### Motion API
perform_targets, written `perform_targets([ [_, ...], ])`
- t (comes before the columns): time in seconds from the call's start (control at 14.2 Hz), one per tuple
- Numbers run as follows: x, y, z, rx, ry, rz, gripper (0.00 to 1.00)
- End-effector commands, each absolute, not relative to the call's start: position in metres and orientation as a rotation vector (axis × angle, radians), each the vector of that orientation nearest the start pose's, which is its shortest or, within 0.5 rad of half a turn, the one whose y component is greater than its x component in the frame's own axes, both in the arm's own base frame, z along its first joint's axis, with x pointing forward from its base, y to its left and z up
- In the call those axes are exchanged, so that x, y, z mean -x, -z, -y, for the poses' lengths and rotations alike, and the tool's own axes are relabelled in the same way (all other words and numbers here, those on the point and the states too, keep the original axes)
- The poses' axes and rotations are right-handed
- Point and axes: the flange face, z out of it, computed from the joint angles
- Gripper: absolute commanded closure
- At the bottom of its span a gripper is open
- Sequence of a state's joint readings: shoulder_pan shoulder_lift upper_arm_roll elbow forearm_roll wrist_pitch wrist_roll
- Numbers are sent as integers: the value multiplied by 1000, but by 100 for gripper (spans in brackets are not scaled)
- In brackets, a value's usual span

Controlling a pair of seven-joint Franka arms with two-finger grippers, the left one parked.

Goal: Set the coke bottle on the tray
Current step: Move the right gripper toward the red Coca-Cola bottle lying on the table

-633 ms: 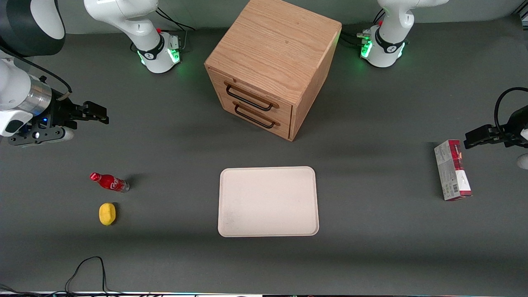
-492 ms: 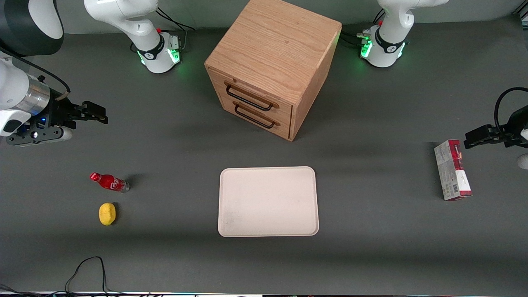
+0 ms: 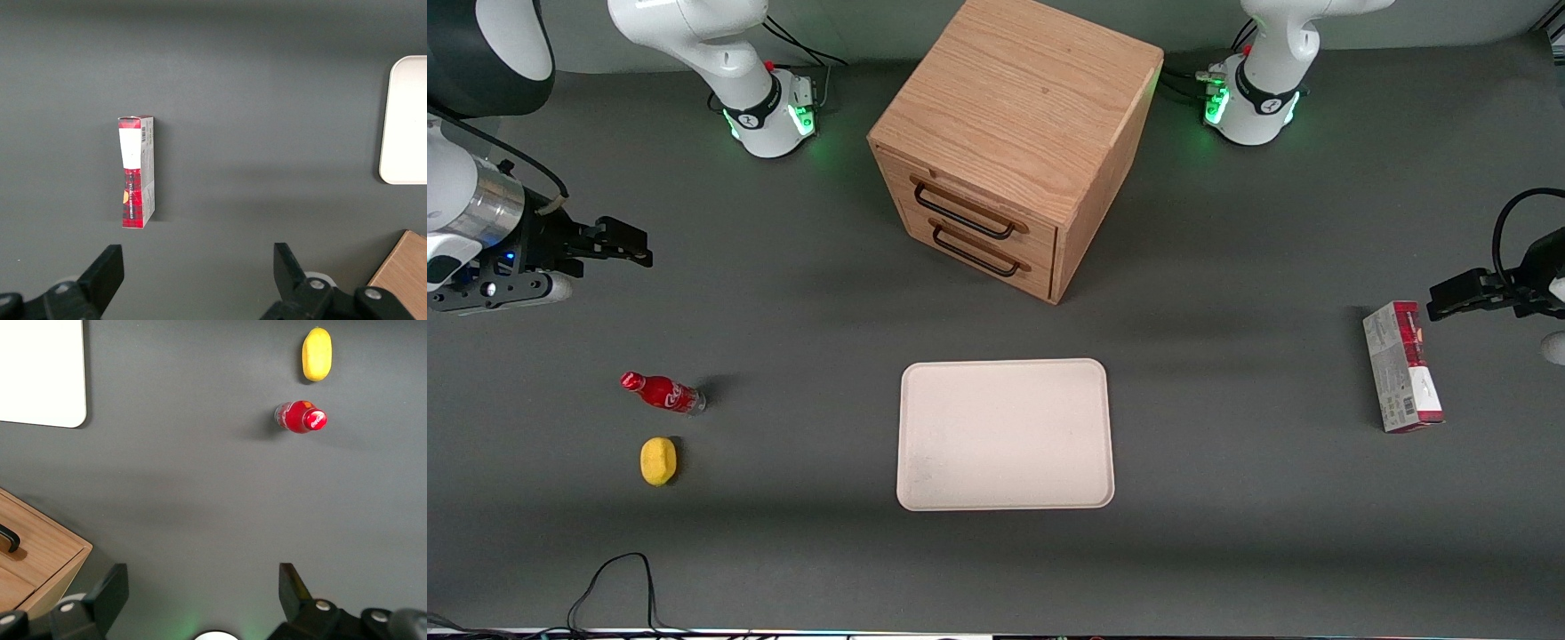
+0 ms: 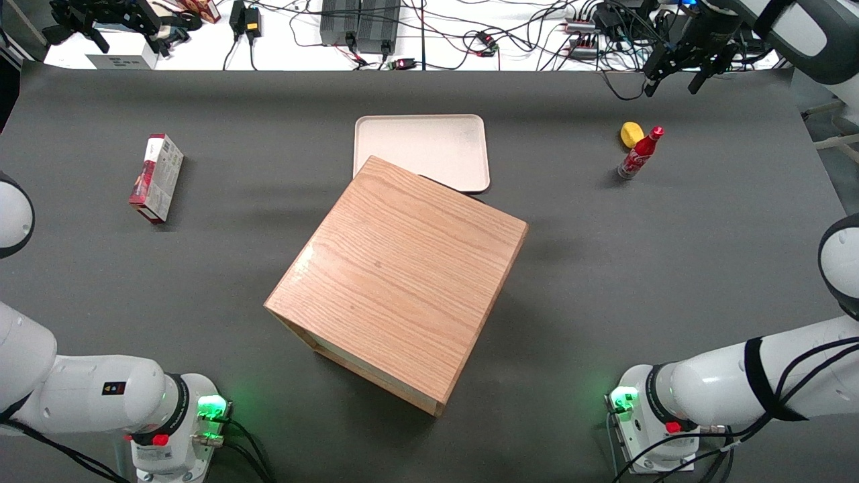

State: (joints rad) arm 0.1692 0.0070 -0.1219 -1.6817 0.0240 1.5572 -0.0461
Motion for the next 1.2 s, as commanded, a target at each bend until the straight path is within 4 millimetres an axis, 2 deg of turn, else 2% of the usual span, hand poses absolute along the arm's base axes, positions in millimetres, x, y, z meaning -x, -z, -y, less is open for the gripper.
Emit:
perform_targets([
  [0.0, -553, -572, -28, 3094, -202, 104, 0],
  [0.14, -554, -572, -23, 3095, -190, 94, 0],
  [0.35, -553, -575, -5, 3094, -181, 68, 0],
  [0.7, -551, -576, 2, 3095, -186, 52, 0],
  [0.77, -550, -576, 11, 3100, -188, 48, 0],
  [0.98, -552, -567, 76, 3095, -197, 114, 0],
  [1.05, -554, -567, 109, 3101, -183, 114, 0],
  [1.12, -563, -575, 132, 3121, -153, 118, 0],
])
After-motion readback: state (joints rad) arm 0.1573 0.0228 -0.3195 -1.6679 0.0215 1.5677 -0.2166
